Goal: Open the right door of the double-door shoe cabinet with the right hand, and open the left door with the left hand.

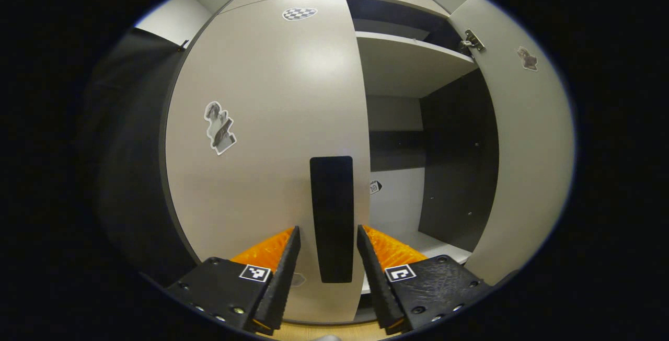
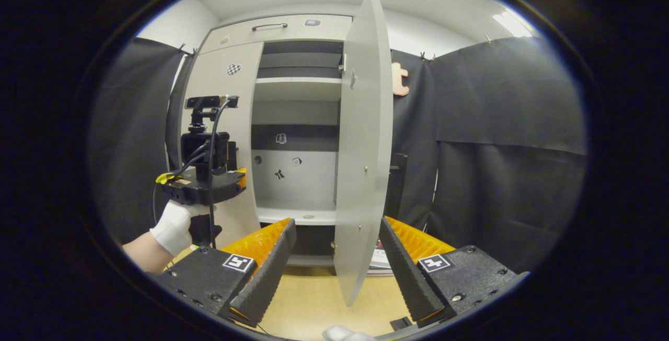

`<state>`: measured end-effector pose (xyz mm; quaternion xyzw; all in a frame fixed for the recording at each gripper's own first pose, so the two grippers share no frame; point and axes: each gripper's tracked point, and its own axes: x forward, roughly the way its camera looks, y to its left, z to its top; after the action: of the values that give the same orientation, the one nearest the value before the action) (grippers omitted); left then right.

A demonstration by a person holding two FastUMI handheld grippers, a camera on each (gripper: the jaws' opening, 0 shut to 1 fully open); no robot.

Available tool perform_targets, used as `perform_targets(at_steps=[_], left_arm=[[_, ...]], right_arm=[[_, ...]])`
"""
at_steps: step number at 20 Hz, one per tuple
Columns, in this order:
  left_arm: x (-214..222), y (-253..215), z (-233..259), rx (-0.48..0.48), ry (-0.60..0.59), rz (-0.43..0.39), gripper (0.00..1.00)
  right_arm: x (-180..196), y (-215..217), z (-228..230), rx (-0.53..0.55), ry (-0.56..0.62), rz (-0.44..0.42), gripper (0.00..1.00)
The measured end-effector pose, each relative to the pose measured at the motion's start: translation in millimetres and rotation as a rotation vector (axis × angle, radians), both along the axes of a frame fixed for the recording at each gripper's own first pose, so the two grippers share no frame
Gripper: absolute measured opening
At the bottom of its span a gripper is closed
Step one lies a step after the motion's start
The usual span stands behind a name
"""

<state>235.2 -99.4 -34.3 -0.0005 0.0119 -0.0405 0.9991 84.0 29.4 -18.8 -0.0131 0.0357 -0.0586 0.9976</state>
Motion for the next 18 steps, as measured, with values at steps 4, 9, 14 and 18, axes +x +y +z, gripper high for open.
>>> perform_targets(at_steps=[4,9,14,18], left_arm=[[0.0,-5.7,-2.4,-0.006,0.011,-0.017,0.30],[-1.4,-3.8,-2.9,-0.034,0.010,-0.022,0.15],[-1.0,-3.3,-3.4,-0.002,0.013,-0.019,0.06],[-6.6,-3.1,-3.2,-0.018,0.019,-0.033,0.07]], right_arm=[[-1.9,-0.1,1.0,0.008,-0.005,0.003,0.99],[-5.2,0.3,-1.4,0.025,0.004,-0.008,0.98],[-7.9,-0.4,1.1,0.029,-0.016,-0.007,0.98],[-11.9,-7.0,2.0,0.027,-0.024,-0.032,0.98]])
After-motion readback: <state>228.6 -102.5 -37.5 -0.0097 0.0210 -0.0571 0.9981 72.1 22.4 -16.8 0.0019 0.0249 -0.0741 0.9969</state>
